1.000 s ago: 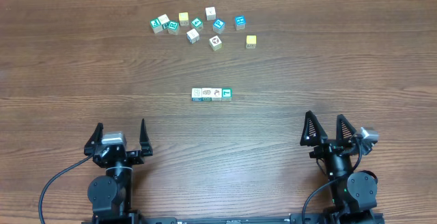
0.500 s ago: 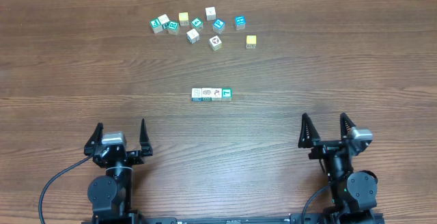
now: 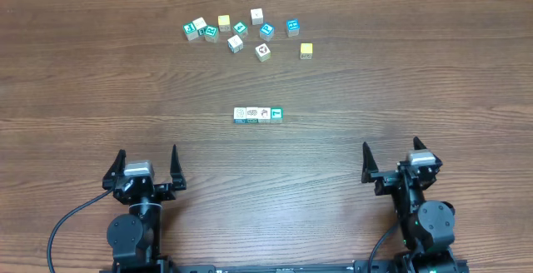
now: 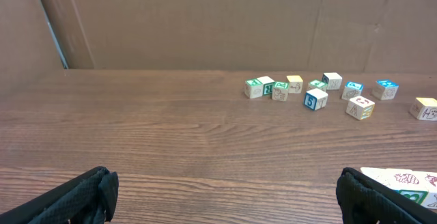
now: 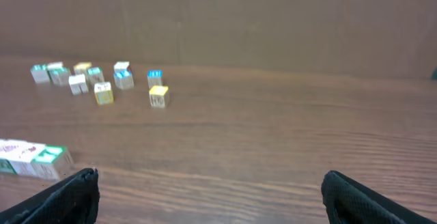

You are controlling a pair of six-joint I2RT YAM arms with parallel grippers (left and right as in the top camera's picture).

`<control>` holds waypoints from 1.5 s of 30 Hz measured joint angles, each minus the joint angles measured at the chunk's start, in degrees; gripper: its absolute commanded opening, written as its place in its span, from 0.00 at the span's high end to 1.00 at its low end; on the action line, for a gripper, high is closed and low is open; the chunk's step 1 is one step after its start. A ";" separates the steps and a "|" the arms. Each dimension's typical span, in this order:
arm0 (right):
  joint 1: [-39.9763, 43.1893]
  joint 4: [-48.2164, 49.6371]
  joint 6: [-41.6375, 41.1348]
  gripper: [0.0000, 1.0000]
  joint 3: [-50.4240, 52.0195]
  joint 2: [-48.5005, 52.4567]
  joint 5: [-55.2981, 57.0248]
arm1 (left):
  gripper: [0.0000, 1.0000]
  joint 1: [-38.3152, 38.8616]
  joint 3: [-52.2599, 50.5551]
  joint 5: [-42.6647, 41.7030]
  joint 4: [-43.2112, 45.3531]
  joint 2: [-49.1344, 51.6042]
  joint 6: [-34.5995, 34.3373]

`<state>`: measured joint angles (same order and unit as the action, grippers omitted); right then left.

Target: Form a horizontal line

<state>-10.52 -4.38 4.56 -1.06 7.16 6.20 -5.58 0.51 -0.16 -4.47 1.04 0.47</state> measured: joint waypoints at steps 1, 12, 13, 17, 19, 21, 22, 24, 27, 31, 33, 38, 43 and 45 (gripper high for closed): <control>0.00 -0.02 0.33 0.00 0.00 0.37 0.00 | 0.00 0.00 0.00 0.00 0.00 0.00 -0.02; 0.00 0.07 1.46 0.00 0.00 0.61 0.00 | 0.00 0.00 0.00 0.00 0.00 0.00 -0.02; 0.00 0.09 1.46 0.00 0.00 0.61 0.00 | 0.00 0.00 0.00 0.00 0.00 0.00 -0.02; 0.00 0.07 1.51 0.00 0.00 0.61 0.00 | 0.00 -0.02 0.00 0.00 0.00 0.00 -0.02; 0.00 0.07 1.51 0.00 0.00 0.61 -0.02 | 0.00 -0.02 0.00 0.00 0.00 0.00 -0.02; 0.00 0.07 1.53 0.00 0.00 0.61 0.00 | 0.00 0.00 0.00 0.00 0.00 0.00 -0.02; 0.00 0.09 1.51 0.00 0.00 0.61 0.00 | 0.00 -0.02 0.00 0.00 0.00 0.00 -0.02; -0.02 0.07 1.51 0.00 0.00 0.61 0.00 | 0.00 0.00 0.00 0.00 0.00 0.00 -0.02; 0.00 0.09 1.53 0.00 0.00 0.61 -0.02 | 0.00 0.00 0.00 0.00 0.00 0.00 -0.02; 0.00 0.07 1.60 0.00 0.00 0.61 0.00 | 0.00 0.00 0.00 0.00 0.00 0.00 -0.02; 0.00 0.09 1.66 0.00 0.00 0.61 0.00 | 0.00 0.00 0.00 0.00 0.00 0.00 -0.02; 0.00 0.02 1.66 0.00 0.00 -0.02 0.00 | 0.00 0.00 0.00 0.00 0.00 0.00 -0.02; 0.00 0.00 1.66 0.00 0.00 -4.48 0.00 | 0.00 -0.02 0.00 0.00 0.00 0.00 -0.02; 0.00 0.22 1.66 0.00 0.00 -6.08 0.00 | 0.00 0.00 0.00 0.00 0.00 0.00 -0.02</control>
<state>-10.52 -4.16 6.22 -1.06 1.08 6.20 -5.58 0.51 -0.16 -4.47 1.04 0.45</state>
